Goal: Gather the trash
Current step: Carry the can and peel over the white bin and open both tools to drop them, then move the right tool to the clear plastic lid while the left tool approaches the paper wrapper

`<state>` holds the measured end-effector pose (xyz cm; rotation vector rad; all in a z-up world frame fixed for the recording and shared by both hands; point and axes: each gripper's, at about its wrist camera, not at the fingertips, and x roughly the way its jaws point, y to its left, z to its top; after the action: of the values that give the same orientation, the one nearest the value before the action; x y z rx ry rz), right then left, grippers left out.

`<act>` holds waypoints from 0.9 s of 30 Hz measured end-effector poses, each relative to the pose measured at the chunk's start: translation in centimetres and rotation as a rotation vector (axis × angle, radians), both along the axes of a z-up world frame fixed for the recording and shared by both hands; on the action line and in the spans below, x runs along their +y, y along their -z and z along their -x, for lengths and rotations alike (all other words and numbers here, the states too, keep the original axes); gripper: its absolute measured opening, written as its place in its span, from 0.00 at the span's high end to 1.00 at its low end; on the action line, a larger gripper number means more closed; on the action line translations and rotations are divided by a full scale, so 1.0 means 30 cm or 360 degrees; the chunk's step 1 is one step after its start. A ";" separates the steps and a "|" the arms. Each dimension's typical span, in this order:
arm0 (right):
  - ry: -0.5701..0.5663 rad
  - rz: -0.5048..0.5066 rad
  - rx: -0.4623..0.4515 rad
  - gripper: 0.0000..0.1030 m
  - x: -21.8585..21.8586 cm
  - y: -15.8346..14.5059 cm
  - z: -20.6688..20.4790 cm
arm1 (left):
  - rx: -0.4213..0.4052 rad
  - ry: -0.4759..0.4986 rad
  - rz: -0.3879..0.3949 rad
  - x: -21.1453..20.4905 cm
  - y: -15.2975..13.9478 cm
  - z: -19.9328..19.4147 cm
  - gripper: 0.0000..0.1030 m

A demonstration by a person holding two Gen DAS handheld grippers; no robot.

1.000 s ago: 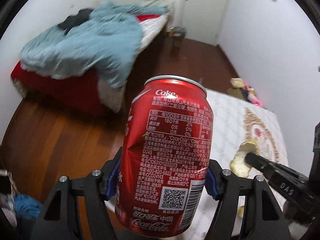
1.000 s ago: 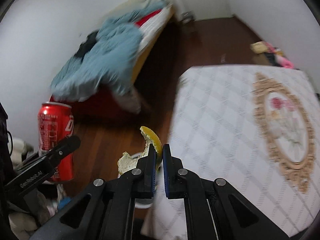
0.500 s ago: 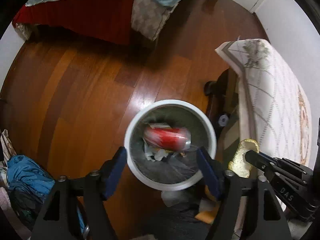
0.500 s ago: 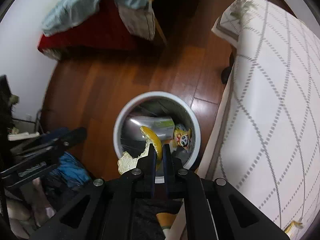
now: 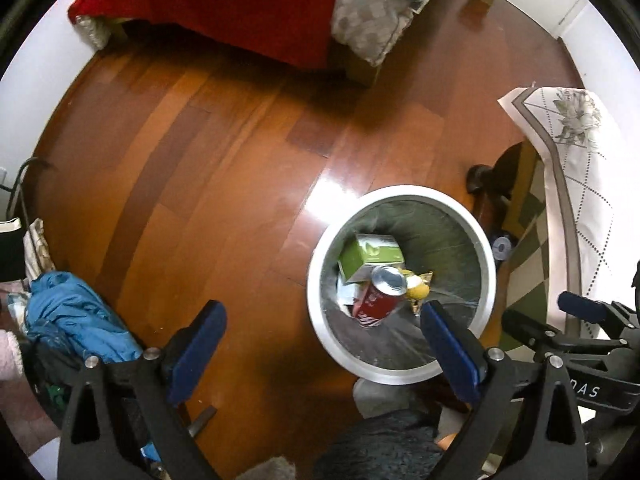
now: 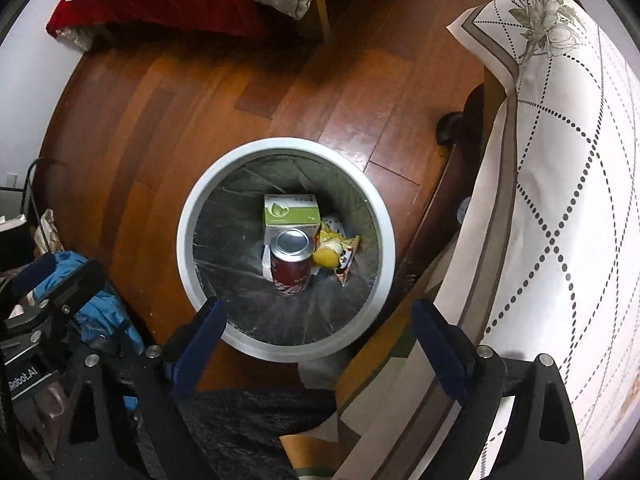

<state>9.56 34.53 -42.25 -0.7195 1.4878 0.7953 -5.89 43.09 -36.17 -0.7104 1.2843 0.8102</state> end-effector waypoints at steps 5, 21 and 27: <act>0.0007 0.0006 -0.0058 0.08 -0.021 -0.035 -0.008 | 0.0020 -0.0005 -0.0058 -0.018 -0.036 0.012 0.04; -0.0001 -0.0163 -0.0152 0.07 -0.102 -0.255 0.030 | -0.0039 -0.0021 -0.0209 -0.097 -0.242 0.048 0.04; 0.0010 -0.0314 -0.0173 0.07 -0.183 -0.426 0.042 | -0.0120 0.0013 -0.0286 -0.153 -0.383 0.060 0.04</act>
<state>8.30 29.05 -29.49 -0.5996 1.2932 0.8710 -7.70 38.51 -24.67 -0.5858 1.1300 0.8724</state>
